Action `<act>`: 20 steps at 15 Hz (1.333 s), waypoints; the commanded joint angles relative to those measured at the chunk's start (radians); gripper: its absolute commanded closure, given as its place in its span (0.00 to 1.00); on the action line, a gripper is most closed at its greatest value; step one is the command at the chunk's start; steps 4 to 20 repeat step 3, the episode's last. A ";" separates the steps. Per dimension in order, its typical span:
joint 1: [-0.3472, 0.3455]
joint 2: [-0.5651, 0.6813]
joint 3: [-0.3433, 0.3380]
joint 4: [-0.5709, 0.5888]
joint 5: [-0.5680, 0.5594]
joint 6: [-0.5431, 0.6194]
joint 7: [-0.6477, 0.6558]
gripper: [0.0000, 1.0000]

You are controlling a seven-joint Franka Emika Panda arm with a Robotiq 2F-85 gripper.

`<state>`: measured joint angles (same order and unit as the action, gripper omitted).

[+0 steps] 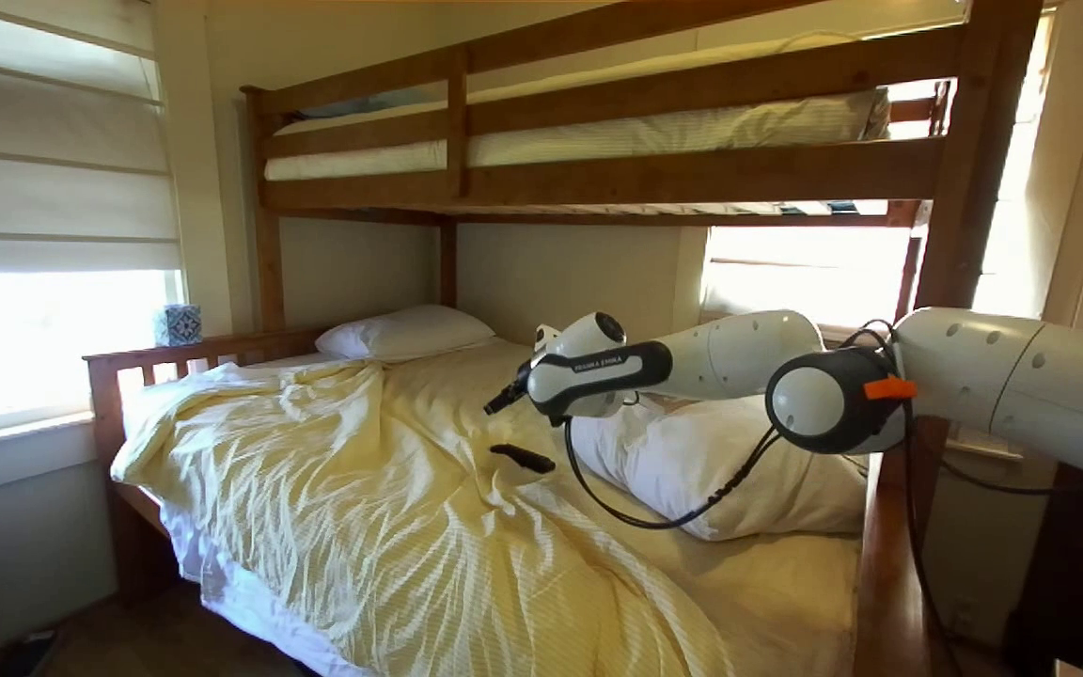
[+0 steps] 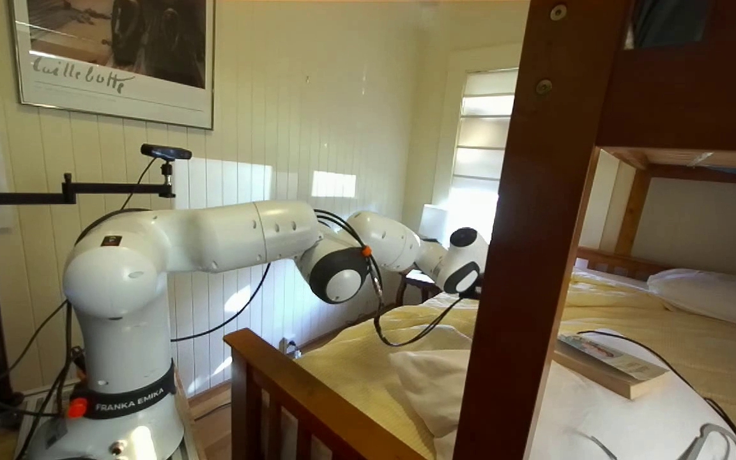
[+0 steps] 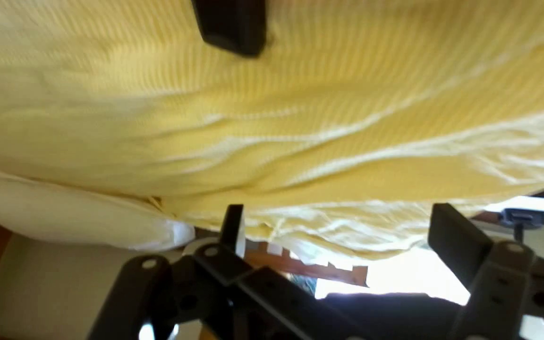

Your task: Put the remote directly onto the bed

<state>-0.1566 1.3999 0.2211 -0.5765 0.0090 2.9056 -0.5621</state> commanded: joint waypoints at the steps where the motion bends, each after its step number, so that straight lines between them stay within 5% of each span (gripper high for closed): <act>1: -0.016 -0.079 0.184 -0.041 0.017 0.020 -0.196 0.00; 3: -0.008 -0.089 0.225 -0.044 0.013 0.047 -0.212 0.00; 20: -0.008 -0.089 0.225 -0.044 0.013 0.047 -0.212 0.00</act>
